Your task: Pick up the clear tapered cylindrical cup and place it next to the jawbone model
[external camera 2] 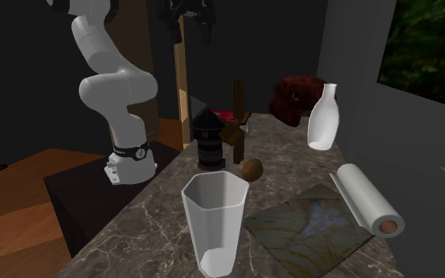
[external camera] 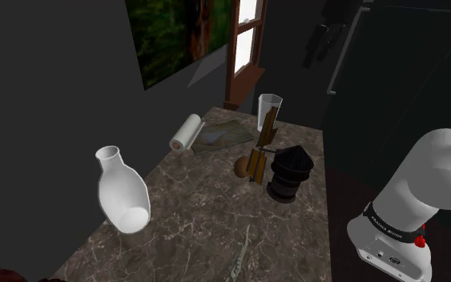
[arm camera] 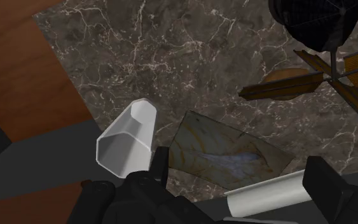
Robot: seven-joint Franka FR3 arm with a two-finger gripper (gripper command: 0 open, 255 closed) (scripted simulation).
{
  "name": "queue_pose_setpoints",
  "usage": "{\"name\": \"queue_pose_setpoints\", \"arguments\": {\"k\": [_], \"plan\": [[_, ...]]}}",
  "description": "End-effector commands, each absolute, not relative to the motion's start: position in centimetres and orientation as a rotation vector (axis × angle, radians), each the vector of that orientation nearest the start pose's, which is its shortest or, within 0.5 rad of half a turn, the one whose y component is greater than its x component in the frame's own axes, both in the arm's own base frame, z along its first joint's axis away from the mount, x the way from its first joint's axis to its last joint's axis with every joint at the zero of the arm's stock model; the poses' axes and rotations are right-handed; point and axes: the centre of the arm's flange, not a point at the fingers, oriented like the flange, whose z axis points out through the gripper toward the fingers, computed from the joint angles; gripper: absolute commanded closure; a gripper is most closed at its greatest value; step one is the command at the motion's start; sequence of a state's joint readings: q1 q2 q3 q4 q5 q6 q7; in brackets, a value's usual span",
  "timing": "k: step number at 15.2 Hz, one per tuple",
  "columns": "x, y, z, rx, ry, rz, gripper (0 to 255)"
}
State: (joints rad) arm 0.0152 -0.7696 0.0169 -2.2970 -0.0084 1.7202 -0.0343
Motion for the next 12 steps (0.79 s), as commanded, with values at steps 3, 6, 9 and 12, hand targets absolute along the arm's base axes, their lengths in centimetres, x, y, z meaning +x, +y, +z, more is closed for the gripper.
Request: {"name": "queue_pose_setpoints", "arguments": {"k": [3, 6, 9, 12], "plan": [[34.4, 0.7, 61.0, -3.154, -0.077, -0.299, 0], [37.1, -0.2, 58.2, -3.166, -0.042, -0.292, 0], [39.7, -1.1, 55.4, -3.178, -0.007, -0.285, 0], [42.3, -2.1, 52.5, -3.189, 0.028, -0.277, 0]]}}
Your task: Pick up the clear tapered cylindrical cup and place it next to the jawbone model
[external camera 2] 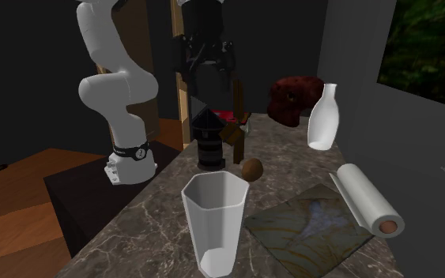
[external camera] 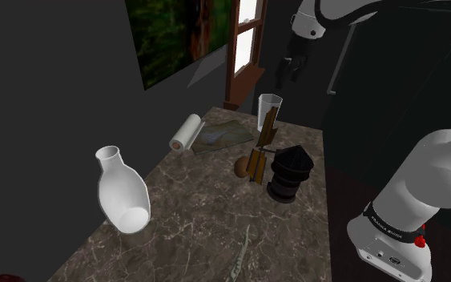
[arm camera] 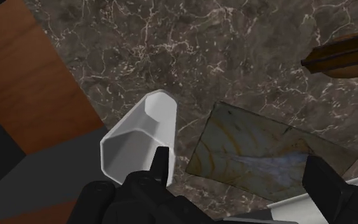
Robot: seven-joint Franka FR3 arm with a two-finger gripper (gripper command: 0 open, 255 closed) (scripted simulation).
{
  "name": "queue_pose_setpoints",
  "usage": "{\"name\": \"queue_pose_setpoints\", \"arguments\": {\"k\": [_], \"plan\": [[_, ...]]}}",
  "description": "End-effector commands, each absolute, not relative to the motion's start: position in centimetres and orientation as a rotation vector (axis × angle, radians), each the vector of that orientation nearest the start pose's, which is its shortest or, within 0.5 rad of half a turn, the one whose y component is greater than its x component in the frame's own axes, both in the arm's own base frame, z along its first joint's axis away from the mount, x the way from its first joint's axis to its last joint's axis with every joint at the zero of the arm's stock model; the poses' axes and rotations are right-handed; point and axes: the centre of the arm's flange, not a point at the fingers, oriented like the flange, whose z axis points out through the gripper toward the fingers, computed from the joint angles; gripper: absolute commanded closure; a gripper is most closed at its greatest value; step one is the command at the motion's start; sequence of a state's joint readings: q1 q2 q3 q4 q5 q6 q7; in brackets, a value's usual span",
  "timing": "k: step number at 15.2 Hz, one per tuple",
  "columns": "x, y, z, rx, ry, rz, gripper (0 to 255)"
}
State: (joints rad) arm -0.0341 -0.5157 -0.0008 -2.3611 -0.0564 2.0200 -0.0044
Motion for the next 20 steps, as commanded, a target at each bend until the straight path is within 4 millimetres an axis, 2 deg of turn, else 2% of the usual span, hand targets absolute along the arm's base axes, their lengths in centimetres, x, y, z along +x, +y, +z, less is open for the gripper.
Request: {"name": "queue_pose_setpoints", "arguments": {"k": [1, 12, 20], "plan": [[43.2, -2.4, 51.6, -3.193, 0.040, -0.275, 0], [52.1, -6.7, 41.6, -3.228, 0.167, -0.247, 0], [52.7, -7.2, 37.7, -3.228, 0.167, -0.247, 0]]}}
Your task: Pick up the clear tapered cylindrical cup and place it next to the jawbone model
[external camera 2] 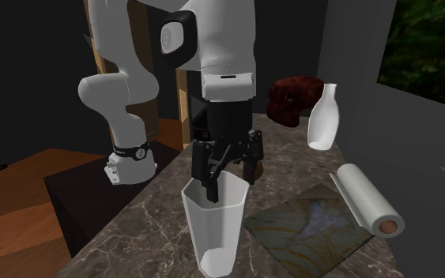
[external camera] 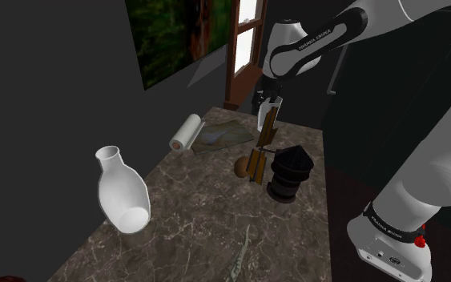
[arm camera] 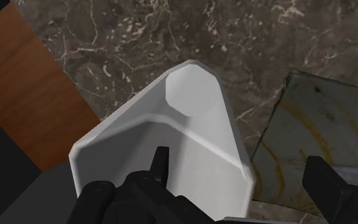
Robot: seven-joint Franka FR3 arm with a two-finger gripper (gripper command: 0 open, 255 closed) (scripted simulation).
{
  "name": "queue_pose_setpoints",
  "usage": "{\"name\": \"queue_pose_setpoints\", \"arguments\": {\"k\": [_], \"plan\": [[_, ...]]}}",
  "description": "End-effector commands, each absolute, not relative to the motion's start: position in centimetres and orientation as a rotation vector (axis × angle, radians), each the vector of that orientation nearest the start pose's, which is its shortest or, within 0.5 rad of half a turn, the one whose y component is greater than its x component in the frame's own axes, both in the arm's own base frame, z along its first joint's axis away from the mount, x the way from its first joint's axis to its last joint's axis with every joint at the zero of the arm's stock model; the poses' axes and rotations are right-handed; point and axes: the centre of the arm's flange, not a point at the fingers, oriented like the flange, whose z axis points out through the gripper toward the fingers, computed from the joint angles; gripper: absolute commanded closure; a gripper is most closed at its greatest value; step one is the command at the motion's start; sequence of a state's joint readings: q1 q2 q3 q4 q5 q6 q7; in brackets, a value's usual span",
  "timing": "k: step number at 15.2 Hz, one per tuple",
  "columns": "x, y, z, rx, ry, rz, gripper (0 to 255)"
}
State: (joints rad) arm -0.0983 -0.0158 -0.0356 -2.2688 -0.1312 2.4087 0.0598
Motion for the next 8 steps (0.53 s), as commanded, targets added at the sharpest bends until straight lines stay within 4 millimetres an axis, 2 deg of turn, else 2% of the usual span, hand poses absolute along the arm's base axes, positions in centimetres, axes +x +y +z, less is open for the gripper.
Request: {"name": "queue_pose_setpoints", "arguments": {"k": [1, 7, 8], "plan": [[52.69, -7.16, 37.67, -3.228, 0.167, -0.247, 0], [52.70, -7.16, 37.68, -3.228, 0.167, -0.247, 0], [52.70, -7.16, 37.68, -3.228, 0.167, -0.247, 255]]}}
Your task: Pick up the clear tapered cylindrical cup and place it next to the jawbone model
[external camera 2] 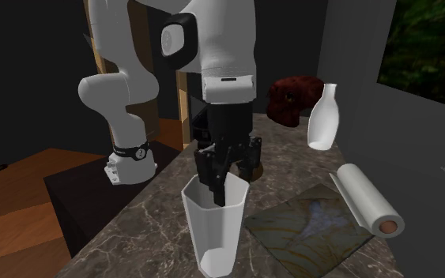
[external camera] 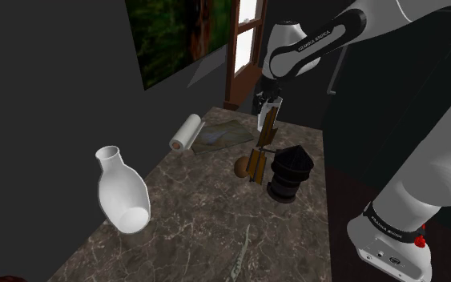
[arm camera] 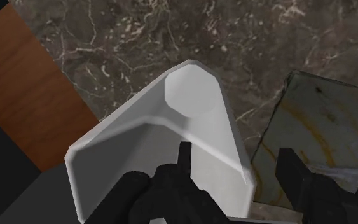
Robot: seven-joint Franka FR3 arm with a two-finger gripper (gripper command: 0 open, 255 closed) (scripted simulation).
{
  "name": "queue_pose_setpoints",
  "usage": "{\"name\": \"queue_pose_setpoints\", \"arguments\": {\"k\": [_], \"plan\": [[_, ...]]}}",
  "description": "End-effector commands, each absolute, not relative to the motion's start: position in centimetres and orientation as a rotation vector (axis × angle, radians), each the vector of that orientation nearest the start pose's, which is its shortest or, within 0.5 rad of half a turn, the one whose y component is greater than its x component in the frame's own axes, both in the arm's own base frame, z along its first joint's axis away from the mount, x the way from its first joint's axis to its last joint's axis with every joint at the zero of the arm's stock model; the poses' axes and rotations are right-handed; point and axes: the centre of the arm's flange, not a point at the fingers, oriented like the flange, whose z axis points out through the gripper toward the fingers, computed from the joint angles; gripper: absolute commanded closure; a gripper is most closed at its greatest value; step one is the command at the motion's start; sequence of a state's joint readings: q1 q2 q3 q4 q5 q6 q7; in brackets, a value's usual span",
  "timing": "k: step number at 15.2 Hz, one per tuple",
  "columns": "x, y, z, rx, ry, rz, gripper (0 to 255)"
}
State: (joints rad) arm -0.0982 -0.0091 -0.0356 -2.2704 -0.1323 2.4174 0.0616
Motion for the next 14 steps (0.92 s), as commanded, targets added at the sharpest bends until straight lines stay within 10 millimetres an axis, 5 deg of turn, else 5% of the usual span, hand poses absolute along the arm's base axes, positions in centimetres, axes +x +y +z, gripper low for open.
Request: {"name": "queue_pose_setpoints", "arguments": {"k": [1, 9, 14], "plan": [[52.7, -7.2, 37.7, -3.228, 0.167, -0.247, 255], [52.7, -7.2, 37.7, -3.228, 0.167, -0.247, 255], [52.7, -7.2, 40.3, -3.228, 0.167, -0.247, 255]]}}
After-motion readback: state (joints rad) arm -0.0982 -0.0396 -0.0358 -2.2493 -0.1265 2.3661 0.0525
